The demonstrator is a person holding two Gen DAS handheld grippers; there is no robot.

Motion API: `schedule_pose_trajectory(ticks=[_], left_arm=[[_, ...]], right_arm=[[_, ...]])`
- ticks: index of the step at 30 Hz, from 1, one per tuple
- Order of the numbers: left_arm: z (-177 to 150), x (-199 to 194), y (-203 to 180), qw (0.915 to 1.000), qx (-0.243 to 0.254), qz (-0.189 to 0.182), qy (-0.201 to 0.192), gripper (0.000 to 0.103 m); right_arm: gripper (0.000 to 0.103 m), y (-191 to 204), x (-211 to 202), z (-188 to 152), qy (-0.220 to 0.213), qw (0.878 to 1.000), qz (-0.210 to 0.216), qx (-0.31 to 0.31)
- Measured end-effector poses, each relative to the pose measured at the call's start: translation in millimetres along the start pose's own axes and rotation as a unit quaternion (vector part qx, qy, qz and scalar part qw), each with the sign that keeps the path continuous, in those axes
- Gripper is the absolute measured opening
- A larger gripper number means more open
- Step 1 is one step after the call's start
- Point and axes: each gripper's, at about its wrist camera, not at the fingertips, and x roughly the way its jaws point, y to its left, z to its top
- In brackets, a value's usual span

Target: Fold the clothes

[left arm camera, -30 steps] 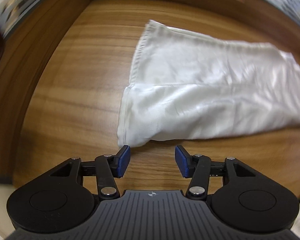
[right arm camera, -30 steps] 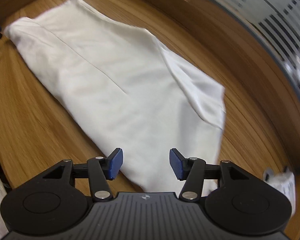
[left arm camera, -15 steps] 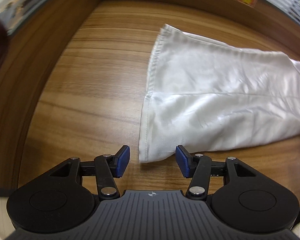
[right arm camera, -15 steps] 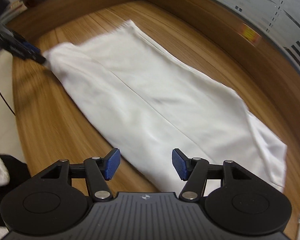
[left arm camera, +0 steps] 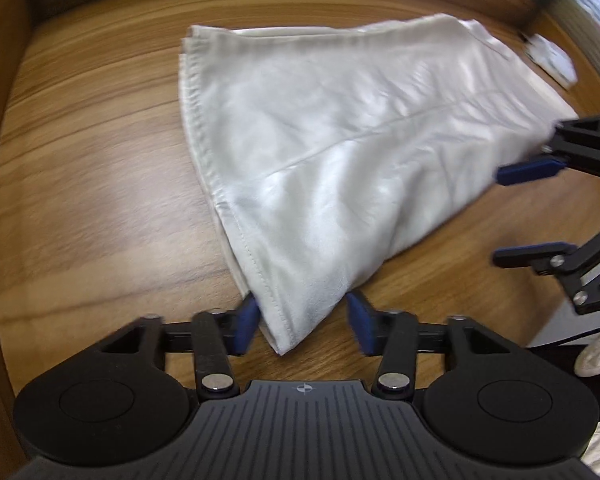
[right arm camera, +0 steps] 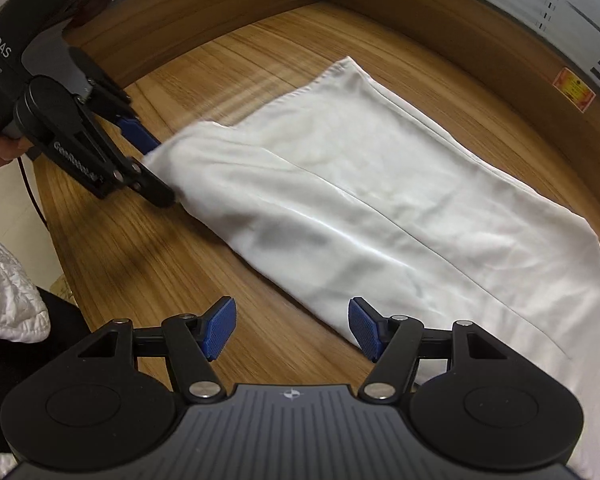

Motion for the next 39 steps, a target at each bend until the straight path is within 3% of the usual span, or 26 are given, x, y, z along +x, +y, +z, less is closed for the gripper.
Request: schedule_pose_trajectory(ticks=[3, 15, 27, 30, 34, 35, 36, 37, 39], left_arm=[[0, -4, 0, 0.9998, 0.014, -0.009, -0.004, 0.02], [29, -35, 1, 0.9993, -0.002, -0.03, -0.024, 0.017], [36, -45, 14, 0.9979, -0.022, -0.049, -0.035, 0.011], [37, -46, 16, 0.9966, -0.042, -0.061, -0.037, 0.011], [38, -50, 19, 0.9949, -0.072, -0.062, -0.035, 0.013], [39, -52, 22, 0.9938, -0.089, -0.055, -0.036, 0.023], [41, -54, 26, 0.9924, -0.107, -0.049, -0.037, 0.043], [42, -56, 28, 0.9912, -0.12, -0.037, -0.042, 0.052], [47, -59, 33, 0.9892, -0.135, -0.022, -0.051, 0.058]], right_arm=[[0.078, 19, 0, 10, -0.019, 0.999, -0.006, -0.028], [0.08, 69, 23, 44, -0.05, 0.989, -0.034, -0.138], [0.075, 84, 60, 54, -0.056, 0.985, -0.042, -0.155], [0.068, 83, 67, 53, -0.054, 0.986, -0.048, -0.153], [0.031, 72, 72, 55, -0.044, 0.991, -0.049, -0.115], [0.019, 68, 72, 56, -0.043, 0.992, -0.05, -0.107], [0.015, 66, 71, 56, -0.043, 0.993, -0.052, -0.102], [0.014, 63, 70, 56, -0.043, 0.993, -0.053, -0.096], [0.012, 57, 65, 54, -0.047, 0.994, -0.052, -0.083]])
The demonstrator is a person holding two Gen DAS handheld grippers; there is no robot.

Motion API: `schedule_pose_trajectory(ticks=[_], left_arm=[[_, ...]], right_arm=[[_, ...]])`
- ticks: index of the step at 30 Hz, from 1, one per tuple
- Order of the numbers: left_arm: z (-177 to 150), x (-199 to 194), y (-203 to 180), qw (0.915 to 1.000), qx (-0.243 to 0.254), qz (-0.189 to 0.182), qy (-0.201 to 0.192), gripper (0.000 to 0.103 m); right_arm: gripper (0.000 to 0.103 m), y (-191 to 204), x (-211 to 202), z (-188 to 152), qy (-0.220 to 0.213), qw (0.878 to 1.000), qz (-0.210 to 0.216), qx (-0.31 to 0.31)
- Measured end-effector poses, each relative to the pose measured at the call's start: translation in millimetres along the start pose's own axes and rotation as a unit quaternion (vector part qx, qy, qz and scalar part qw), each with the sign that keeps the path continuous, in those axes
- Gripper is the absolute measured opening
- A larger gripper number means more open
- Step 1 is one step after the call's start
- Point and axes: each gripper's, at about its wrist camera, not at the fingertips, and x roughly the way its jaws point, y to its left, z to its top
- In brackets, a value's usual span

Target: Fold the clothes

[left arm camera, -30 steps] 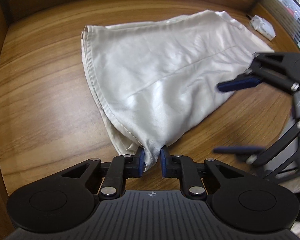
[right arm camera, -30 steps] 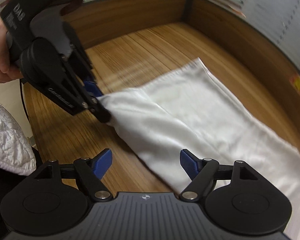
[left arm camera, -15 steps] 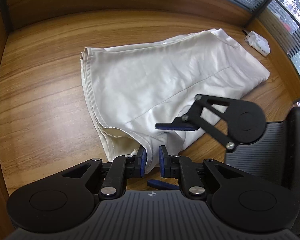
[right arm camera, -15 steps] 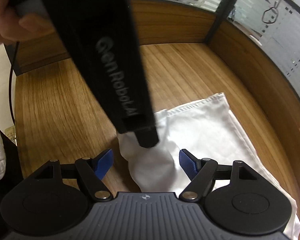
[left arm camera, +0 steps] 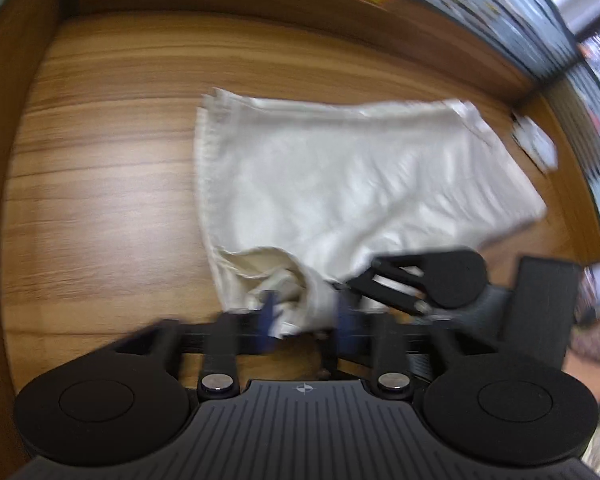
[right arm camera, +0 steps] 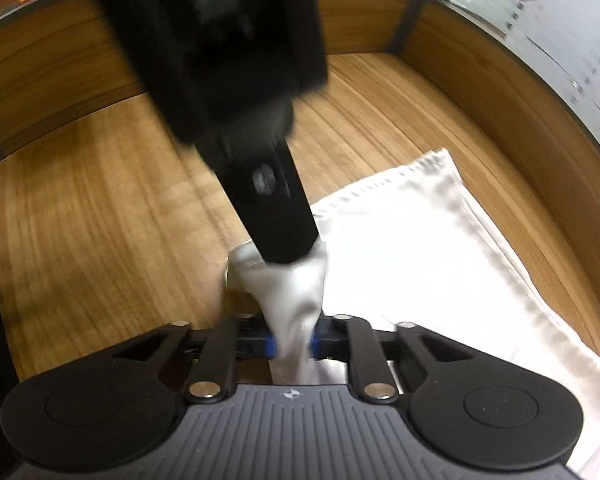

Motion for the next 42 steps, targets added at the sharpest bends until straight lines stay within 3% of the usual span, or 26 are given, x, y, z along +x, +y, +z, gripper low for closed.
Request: schedule_pose_trajectory(ticks=[6, 9, 14, 19, 29, 42], left_arm=[[19, 23, 13, 0.9974, -0.053, 0.031, 0.036, 0.059], [27, 37, 25, 0.9916, -0.11, 0.022, 0.064, 0.061], [32, 56, 43, 0.9733, -0.199, 0.0, 0.114, 0.065], [29, 66, 49, 0.9618, -0.239, 0.0, 0.133, 0.067], [24, 74, 59, 0.9417, -0.323, -0.048, 0.083, 0.068], [29, 86, 69, 0.9284, -0.359, -0.06, 0.074, 0.068]], right_arm=[[0.01, -7, -15, -4, -0.014, 1.0, -0.008, 0.017], [0.01, -8, -22, -4, -0.019, 1.0, -0.011, 0.022], [0.009, -16, -27, 1, -0.026, 0.999, -0.015, 0.034], [0.009, -24, -28, 6, -0.033, 0.998, -0.017, 0.044], [0.008, -28, -33, 3, -0.035, 0.999, -0.004, 0.037], [0.008, -23, -39, 6, -0.05, 0.998, -0.016, 0.032]])
